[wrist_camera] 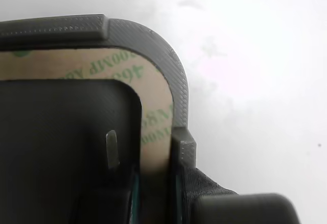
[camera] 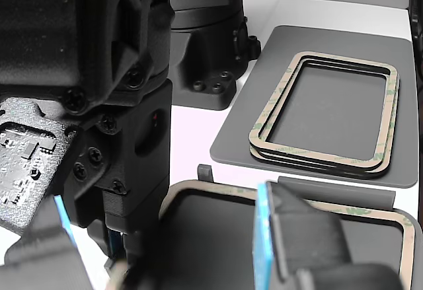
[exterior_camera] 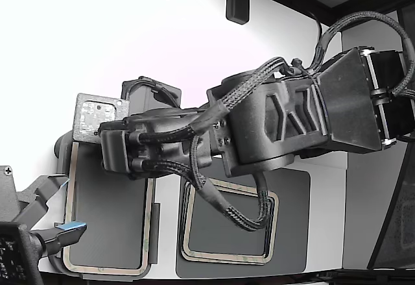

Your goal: Move top rectangular frame to the holder.

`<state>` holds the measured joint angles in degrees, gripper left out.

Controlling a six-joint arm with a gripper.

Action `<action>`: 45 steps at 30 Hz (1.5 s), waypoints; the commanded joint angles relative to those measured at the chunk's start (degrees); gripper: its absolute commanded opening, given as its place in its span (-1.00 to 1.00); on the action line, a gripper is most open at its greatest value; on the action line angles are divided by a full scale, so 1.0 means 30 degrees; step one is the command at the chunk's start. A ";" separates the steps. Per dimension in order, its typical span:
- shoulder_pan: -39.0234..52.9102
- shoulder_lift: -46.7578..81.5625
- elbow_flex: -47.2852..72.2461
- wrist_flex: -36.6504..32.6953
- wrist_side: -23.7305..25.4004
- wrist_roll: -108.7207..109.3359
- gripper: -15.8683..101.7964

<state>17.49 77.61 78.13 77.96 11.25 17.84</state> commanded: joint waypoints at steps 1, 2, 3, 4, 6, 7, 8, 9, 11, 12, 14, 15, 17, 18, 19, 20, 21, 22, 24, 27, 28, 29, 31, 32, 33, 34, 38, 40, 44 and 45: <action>-0.0264 0.0645 -0.0410 0.0000 0.0029 -0.0146 -0.13; -0.0264 0.0645 -0.0439 0.0000 0.0029 -0.0176 0.00; -0.0264 0.0645 -0.0469 0.0029 0.0000 -0.0176 0.21; -0.0264 0.0645 -0.0469 0.0029 0.0000 -0.0176 0.50; -0.0234 0.0645 -0.0527 0.0088 0.0029 -0.0029 0.96; -0.0234 0.0645 -0.0586 0.0117 0.0029 -0.0059 0.97; -0.0234 0.0674 -0.0674 0.0176 0.0059 -0.0088 0.97; -0.0205 0.0703 -0.0850 0.0293 0.0117 -0.0088 0.97; -0.0176 0.0820 -0.1348 0.0703 0.0322 -0.0029 0.97; -0.0176 0.1025 -0.1465 0.0820 0.0469 0.0000 0.97; -0.0176 0.1641 -0.1377 0.0820 0.0674 -0.0029 0.97; -0.0176 0.2051 -0.1143 0.0732 0.0791 0.0000 0.97; -0.0293 0.3135 -0.0205 0.0205 0.0908 0.0059 0.97; -0.0381 0.3809 0.0498 -0.0264 0.0967 0.0088 0.97; -0.0498 0.4570 0.1318 -0.0791 0.1025 0.0352 0.97; -0.0674 0.5449 0.2285 -0.1436 0.1025 0.0762 0.97; -0.0850 0.6387 0.3340 -0.2168 0.1055 0.1084 0.97; -0.1084 0.7383 0.4482 -0.3135 0.1055 0.1143 0.97; -0.1523 0.9463 0.6709 -0.4570 0.1230 0.1113 0.97; -0.2432 1.2715 0.9492 -0.5771 0.1143 0.0059 0.97; -0.2842 1.3770 1.0371 -0.5977 0.0937 -0.0381 0.97; -0.3252 1.4854 1.1221 -0.6182 0.0674 -0.0820 0.97; -0.3867 1.7051 1.2979 -0.6562 0.0293 -0.1172 0.97; -0.4014 1.8135 1.3857 -0.6709 0.0205 -0.1143 0.97; -0.4131 1.9131 1.4736 -0.6885 0.0059 -0.1143 0.97; -0.4160 2.0186 1.5615 -0.7061 0.0000 -0.1025 0.97; -0.4307 2.3379 1.8457 -0.7617 -0.0029 -0.2109 0.97; -0.4453 2.4404 1.9189 -0.7471 -0.0146 -0.2725 0.97; -0.4951 2.5869 2.0537 -0.7500 -0.0322 -0.3105 0.97; -0.5039 2.6221 2.0947 -0.7559 -0.0352 -0.3340 0.97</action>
<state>3.52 152.67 140.19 55.72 10.28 8.61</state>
